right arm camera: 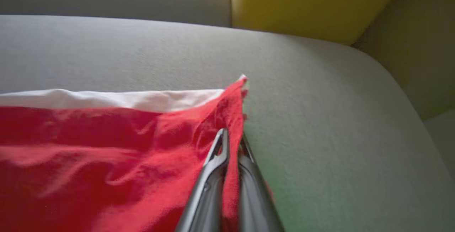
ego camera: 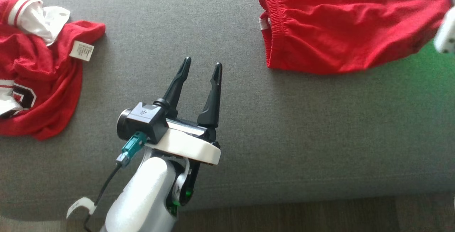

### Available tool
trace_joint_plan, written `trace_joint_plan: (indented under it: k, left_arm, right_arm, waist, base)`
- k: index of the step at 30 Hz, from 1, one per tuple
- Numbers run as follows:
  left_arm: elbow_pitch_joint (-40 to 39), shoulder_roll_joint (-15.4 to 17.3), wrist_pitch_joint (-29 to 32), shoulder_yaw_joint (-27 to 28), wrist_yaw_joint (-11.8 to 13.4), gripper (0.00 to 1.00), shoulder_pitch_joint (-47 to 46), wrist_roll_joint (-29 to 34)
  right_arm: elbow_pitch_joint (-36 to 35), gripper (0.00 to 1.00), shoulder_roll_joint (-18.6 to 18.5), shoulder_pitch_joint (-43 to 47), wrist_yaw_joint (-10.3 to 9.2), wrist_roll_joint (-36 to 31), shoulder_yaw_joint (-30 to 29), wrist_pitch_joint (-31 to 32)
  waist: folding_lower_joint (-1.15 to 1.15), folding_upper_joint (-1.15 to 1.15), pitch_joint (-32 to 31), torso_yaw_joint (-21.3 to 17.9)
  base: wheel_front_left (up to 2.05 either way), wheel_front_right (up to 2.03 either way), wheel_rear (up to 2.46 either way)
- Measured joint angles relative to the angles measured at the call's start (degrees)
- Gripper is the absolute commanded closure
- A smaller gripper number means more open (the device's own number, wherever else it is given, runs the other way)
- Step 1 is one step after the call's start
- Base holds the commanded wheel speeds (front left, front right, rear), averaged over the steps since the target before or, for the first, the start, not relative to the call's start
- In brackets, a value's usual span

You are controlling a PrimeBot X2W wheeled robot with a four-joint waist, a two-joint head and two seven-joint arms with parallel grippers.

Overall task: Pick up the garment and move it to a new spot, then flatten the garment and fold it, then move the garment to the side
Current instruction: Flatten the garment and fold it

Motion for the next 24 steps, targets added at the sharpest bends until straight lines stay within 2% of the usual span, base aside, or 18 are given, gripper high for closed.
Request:
trace_joint_plan:
  k: [5,13,24]
  left_arm:
    - [0.7,0.0,0.0,0.1,-0.1,0.00,0.0,0.0]
    - [0.9,0.0,0.0,0.1,-0.1,0.00,0.1,-0.2]
    - [0.9,0.0,0.0,-0.1,-0.1,0.00,1.4,-1.0]
  right_arm:
    - [-6.6,1.00,3.3,0.5,0.00,3.1,5.5,0.3]
    - [-21.6,1.00,5.5,4.6,0.00,10.0,16.2,6.0]
    - [-38.3,1.00,7.3,15.2,0.00,14.0,23.9,14.2]
  waist:
    - [0.00,0.00,-0.8,0.2]
    - [0.00,0.00,-2.3,1.8]
    - [0.00,0.00,-2.1,5.5]
  base:
    - [0.00,0.00,0.00]
    - [0.00,0.00,0.00]
    - [0.00,0.00,0.00]
